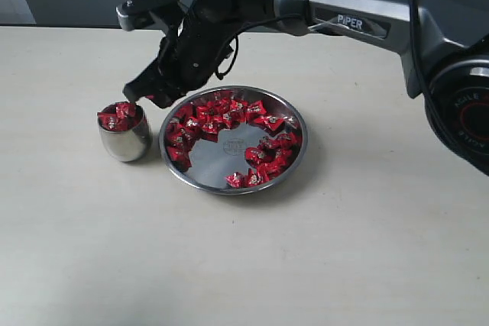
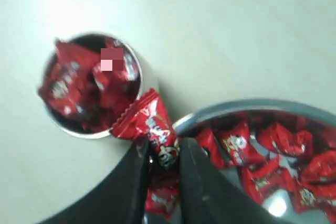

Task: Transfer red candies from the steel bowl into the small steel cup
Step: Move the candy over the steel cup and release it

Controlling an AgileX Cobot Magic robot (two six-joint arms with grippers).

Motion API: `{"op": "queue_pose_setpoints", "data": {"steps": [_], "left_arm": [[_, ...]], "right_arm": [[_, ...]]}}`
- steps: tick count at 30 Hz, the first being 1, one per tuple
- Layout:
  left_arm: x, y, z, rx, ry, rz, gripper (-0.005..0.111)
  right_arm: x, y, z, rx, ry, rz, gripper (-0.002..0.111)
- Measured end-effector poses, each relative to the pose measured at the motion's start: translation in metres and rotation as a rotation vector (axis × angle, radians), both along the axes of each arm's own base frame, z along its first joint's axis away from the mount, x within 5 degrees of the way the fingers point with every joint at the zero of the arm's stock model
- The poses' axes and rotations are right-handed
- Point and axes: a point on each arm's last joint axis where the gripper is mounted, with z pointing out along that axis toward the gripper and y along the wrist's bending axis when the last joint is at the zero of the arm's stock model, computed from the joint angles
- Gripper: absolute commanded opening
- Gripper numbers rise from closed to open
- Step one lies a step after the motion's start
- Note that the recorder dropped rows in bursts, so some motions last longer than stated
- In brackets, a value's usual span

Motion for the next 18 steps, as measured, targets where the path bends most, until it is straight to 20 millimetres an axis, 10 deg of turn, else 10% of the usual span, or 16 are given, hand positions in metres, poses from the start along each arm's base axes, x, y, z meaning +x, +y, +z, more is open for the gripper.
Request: {"op": "queue_pose_setpoints", "data": {"steps": [18], "left_arm": [[0.000,0.000,0.000,0.000,0.000,0.000,0.001]], "right_arm": [[-0.017,0.040,0.000,0.186,-0.045,0.033,-0.001]]}}
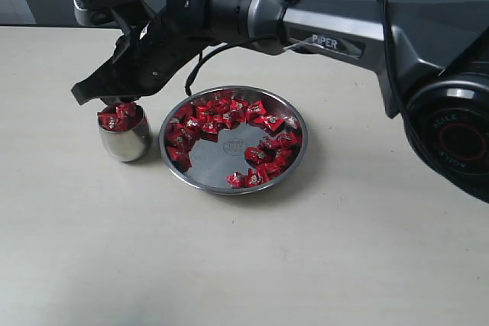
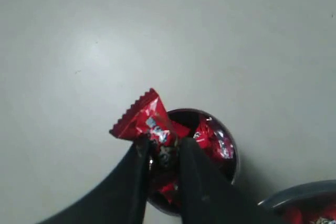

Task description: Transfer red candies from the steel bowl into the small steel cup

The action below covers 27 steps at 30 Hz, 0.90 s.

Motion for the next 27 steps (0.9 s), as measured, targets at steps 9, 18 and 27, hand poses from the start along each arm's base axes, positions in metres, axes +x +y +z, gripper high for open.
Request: {"op": "queue_pose_setpoints", "data": {"steps": [9,18,27], "left_arm": [[0.000,0.000,0.000,0.000,0.000,0.000,0.001],[0.000,0.000,0.000,0.000,0.000,0.000,0.001],[0.000,0.000,0.000,0.000,0.000,0.000,0.001]], "right_arm": [[0.001,0.001,-0.013,-0.019,0.017,0.002,-0.001],[0.002,0.002,-0.017,-0.020,0.018,-0.002,-0.001],[0.002,0.002,-0.018,-0.022,0.019,-0.002,-0.001]]}}
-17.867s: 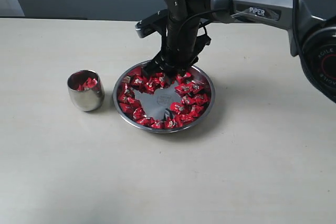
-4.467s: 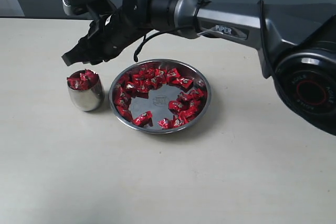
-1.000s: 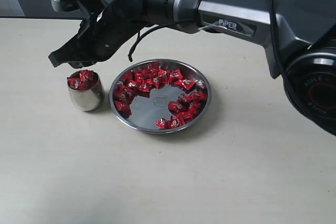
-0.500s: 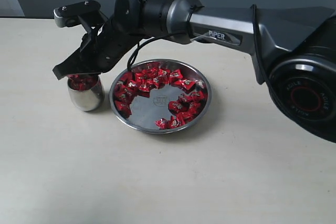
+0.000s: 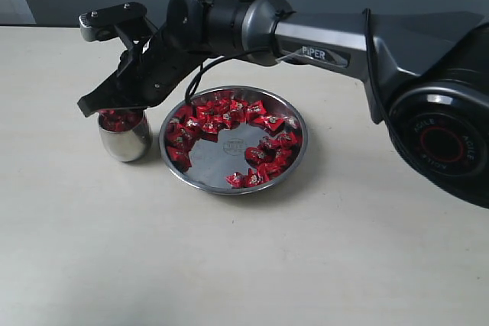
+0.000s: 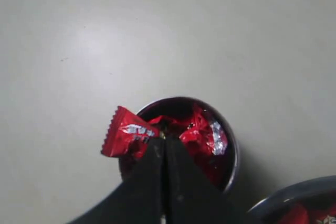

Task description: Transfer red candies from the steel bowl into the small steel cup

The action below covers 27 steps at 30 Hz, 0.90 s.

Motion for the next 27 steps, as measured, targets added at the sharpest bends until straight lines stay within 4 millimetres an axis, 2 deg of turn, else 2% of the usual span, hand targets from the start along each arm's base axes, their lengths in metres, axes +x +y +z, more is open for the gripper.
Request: {"op": "queue_pose_setpoints", "data": {"steps": [27], "left_arm": [[0.0000,0.0000,0.0000,0.000,0.000,0.000,0.001]], "right_arm": [[0.0034,-0.0032,-0.0028,-0.059,-0.066,0.024,-0.001]]}}
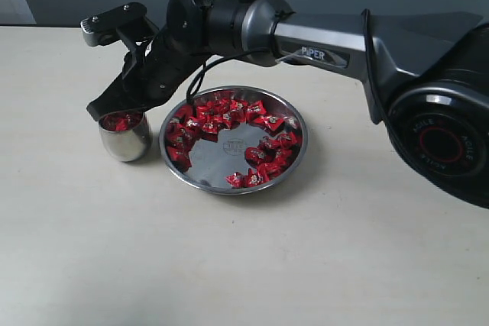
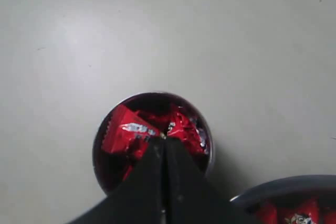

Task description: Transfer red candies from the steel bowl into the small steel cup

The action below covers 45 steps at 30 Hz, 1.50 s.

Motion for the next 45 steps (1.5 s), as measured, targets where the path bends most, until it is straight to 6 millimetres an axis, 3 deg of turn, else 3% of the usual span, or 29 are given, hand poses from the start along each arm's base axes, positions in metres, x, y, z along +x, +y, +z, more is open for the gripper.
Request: {"op": "queue_pose_setpoints", "data": {"steps": [4,7,9,37,45], "left_arm": [[0.000,0.000,0.000,0.000,0.000,0.000,0.001],[0.000,0.000,0.000,0.000,0.000,0.000,0.001],[0.000,0.000,0.000,0.000,0.000,0.000,0.001],[0.000,0.000,0.000,0.000,0.000,0.000,0.001],[0.000,0.000,0.000,0.000,0.000,0.000,0.001]], "right_arm": [[0.000,0.000,0.000,-0.008,-0.005,0.004,0.005],[0.000,-0.001,0.000,-0.012,-0.006,0.006,0.028],[0.000,-0.001,-0.001,-0.013,-0.005,0.006,0.031],[0.002,-0.004,0.021,-0.011,-0.101,0.015,0.031],[0.000,-0.007,0.041,0.009,-0.135,0.014,0.031]]}}
